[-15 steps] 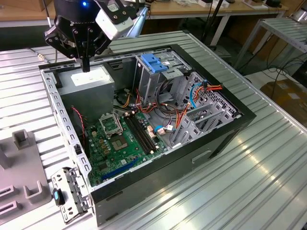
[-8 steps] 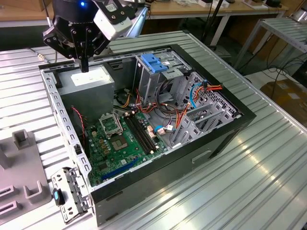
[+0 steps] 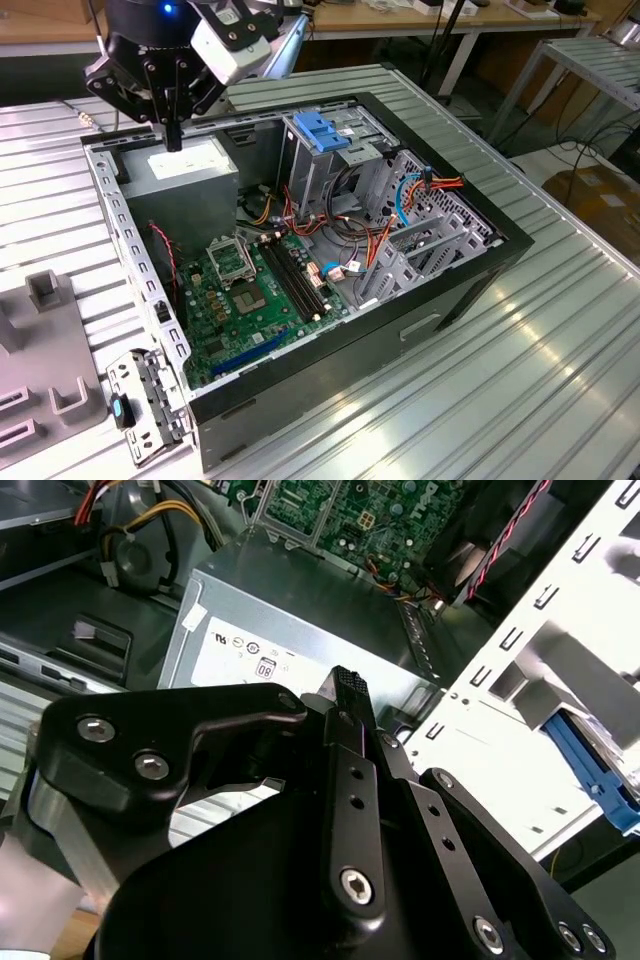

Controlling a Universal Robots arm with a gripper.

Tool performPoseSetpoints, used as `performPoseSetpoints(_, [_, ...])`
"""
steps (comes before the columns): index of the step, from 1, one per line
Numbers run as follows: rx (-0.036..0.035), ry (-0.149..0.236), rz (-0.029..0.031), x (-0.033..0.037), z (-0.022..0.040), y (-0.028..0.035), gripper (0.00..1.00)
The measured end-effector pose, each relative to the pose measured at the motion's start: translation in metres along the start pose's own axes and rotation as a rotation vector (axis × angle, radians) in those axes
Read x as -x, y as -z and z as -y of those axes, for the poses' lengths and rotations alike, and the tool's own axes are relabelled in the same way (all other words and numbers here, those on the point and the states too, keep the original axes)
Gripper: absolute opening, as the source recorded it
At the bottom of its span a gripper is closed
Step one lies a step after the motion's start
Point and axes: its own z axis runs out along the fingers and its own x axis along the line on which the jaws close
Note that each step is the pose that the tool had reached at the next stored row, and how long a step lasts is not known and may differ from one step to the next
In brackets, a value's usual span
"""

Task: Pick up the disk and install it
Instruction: 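Reach for the disk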

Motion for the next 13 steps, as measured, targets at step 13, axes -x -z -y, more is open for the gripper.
performPoseSetpoints(13, [-0.0001,0.0,-0.0006,-0.0078,0.0006,0.0002,0.11])
